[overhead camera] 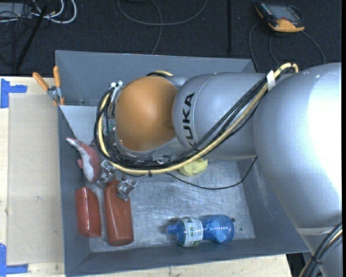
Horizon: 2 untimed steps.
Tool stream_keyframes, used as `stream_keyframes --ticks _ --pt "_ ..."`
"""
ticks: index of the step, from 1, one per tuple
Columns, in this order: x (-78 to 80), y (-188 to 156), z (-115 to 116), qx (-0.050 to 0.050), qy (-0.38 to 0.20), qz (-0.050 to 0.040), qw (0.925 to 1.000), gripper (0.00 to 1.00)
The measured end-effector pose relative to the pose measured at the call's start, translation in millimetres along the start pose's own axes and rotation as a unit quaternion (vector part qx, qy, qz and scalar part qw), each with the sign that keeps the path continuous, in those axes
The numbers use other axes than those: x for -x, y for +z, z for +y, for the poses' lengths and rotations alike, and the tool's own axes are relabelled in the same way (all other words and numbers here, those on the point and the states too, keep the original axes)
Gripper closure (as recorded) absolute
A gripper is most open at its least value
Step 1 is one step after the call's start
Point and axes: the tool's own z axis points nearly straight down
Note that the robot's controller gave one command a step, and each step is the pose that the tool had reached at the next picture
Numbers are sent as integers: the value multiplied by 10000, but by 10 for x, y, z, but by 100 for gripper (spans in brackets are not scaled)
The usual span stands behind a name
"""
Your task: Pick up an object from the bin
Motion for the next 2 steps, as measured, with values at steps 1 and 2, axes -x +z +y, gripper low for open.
stream_keyframes --ticks 1,2 --pt "0 0 0 0 3 0 10000 100" --pt "0 1 0 0 5 0 10000 100"
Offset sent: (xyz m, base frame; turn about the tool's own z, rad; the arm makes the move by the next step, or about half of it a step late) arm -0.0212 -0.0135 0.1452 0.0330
